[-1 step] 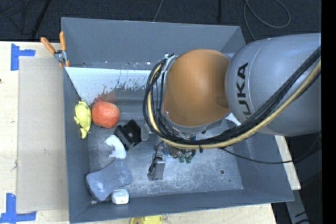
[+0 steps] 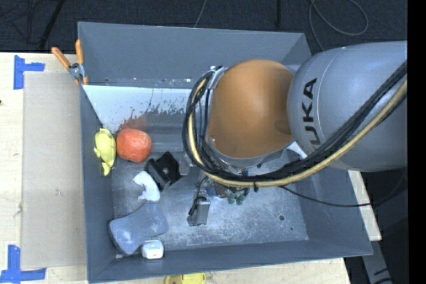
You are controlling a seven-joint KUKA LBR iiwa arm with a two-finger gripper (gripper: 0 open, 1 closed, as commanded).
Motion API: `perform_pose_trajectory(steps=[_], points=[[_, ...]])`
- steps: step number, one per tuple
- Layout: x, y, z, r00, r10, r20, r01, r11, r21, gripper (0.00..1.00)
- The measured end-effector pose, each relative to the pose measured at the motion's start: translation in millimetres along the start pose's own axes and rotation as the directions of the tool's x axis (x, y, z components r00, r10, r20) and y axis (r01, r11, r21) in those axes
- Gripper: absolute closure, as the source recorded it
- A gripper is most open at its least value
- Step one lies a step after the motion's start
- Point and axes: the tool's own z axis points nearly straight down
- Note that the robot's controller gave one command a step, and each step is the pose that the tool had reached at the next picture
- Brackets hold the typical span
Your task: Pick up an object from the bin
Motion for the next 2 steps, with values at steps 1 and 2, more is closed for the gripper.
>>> perform_pose_trajectory(steps=[1,2], points=[[9.0,44,35,0.981,-0.196,0.006,0.196,0.981,0.001,0.00],[26.9,85,57,0.913,-0.408,-0.001,0.408,0.913,-0.001,0.00]])
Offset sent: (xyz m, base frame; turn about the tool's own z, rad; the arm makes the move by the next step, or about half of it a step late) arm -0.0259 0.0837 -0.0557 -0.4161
